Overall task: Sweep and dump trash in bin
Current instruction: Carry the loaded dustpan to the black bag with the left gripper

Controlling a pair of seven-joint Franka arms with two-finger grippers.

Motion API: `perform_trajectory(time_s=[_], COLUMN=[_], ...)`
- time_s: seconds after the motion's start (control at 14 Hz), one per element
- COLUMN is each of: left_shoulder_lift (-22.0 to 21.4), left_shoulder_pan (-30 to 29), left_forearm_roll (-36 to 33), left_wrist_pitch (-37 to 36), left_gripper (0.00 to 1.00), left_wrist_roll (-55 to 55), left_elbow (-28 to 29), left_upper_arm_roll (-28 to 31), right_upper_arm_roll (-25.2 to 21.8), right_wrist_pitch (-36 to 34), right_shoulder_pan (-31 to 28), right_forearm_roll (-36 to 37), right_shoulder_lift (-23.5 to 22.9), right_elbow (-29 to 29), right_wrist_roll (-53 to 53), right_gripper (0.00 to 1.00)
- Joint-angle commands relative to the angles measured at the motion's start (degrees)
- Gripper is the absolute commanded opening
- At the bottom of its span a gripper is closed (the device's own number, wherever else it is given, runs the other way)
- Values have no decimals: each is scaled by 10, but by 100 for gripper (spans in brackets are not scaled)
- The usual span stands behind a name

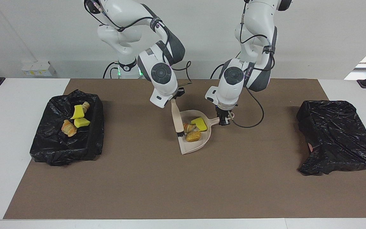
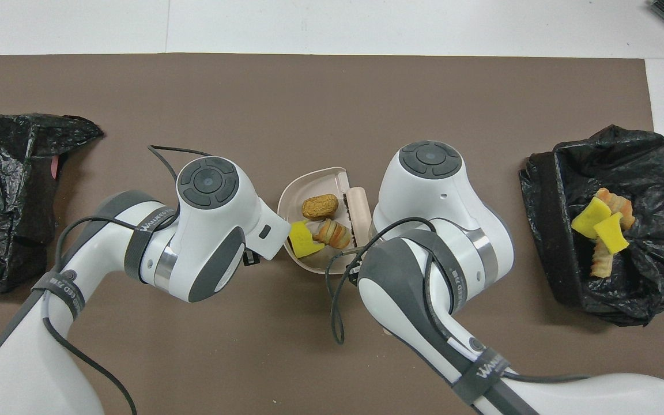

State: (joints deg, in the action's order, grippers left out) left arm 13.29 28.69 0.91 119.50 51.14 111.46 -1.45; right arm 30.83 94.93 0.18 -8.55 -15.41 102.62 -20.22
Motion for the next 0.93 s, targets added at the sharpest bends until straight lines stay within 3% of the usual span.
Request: perform_trajectory(time_s=[0.0,0.36,0.57,0.86], left_shoulder_lift=[-21,-23,-34,-39], left_shoulder_pan=[-11,-56,-117,-190], left_forearm_roll=[-9,-9,-8,-3], left_wrist_pitch=[19,15,9,-43], left_gripper=[0,0,0,0], left_wrist_roll=[-6,62,160,265], left_elbow=[28,27,20,-25], left_upper_arm_roll=[0,0,-1,-1], right_upper_arm_roll=[3,5,5,5], right_wrist_pitch=[-18,17,120,127], right_shoulder_pan=[5,53,78,120], right_forearm_roll=[-15,-16,-86,-105], right_shoulder_lift=[34,72,129,138], right_elbow=[16,62,153,184], right_wrist_roll=[-69,-153,-149,-166], right_gripper=[0,0,0,0])
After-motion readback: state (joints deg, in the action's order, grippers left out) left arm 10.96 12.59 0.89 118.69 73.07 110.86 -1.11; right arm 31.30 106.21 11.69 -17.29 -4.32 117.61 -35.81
